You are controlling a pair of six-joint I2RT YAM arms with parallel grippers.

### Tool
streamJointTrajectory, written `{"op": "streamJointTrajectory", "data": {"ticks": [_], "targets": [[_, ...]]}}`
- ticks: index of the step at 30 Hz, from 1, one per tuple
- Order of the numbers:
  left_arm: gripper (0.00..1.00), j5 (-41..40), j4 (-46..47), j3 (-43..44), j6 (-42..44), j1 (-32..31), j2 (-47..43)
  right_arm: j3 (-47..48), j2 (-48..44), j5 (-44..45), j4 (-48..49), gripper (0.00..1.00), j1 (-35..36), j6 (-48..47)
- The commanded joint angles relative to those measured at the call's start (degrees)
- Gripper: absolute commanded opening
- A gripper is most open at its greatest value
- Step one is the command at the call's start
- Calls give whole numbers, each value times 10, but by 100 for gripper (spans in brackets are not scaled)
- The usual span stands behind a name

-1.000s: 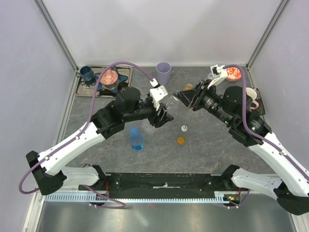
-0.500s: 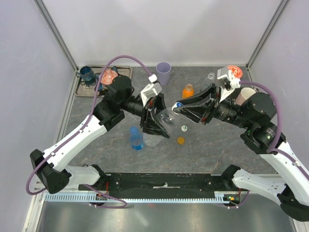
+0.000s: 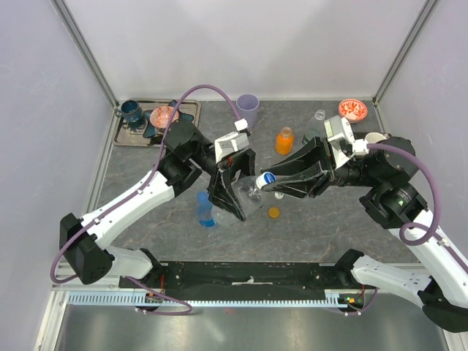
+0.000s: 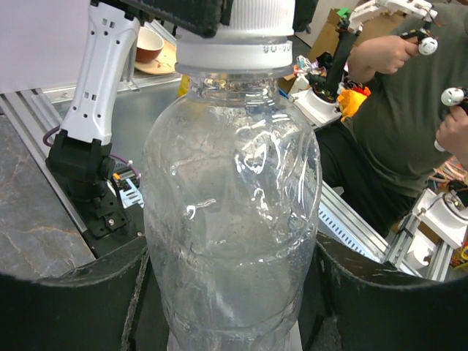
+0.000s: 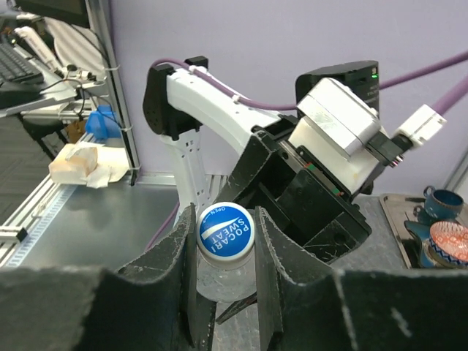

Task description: Unscrew the bottle caps

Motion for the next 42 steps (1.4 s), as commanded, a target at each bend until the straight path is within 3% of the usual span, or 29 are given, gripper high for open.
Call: {"op": "streamJointTrajectory", "data": {"ticks": [1,4,8,9,10,11,14,17,20,23,24,26,27,29,33,34,37,42], "targets": [[48,-22,108,6,-84,9,14,-12,-6,-187,-15,0,12,13],[48,-21,157,0,-120,9,23,-45,-16,-195,52,0,12,53],[48,-15,170,2,-130,9,30,-49,-21,-165,46,0,12,62],[47,-16,157,3,-120,11,30,-47,-23,-149,44,5,12,64],[47,-19,147,4,-113,12,30,-42,-26,-114,25,21,12,63],[47,-21,136,4,-106,14,29,-37,-30,-94,17,43,12,64],[46,-24,85,6,-65,17,23,-11,-39,2,-30,76,12,56],[47,-27,36,14,-26,21,15,23,-42,87,-75,90,12,46],[47,-32,6,23,-3,23,12,49,-43,138,-95,98,12,45],[47,-52,-23,26,10,26,6,68,-46,215,-104,98,12,57],[47,-64,-50,30,49,28,4,71,-47,262,-106,98,12,62],[47,-130,-195,52,124,28,-5,85,-45,311,-125,98,12,74],[47,-161,-244,60,196,26,-8,90,-43,341,-133,98,12,78],[47,-255,-313,66,235,25,-18,102,-33,418,-160,98,12,89],[47,-476,-364,52,324,2,-45,110,-13,526,-207,98,12,130],[47,-565,-365,38,335,-5,-51,129,6,563,-244,98,12,134],[47,-729,-362,11,364,-41,-71,142,28,589,-269,95,12,151],[48,-884,-347,-13,392,-92,-82,146,49,594,-268,89,12,175]]}}
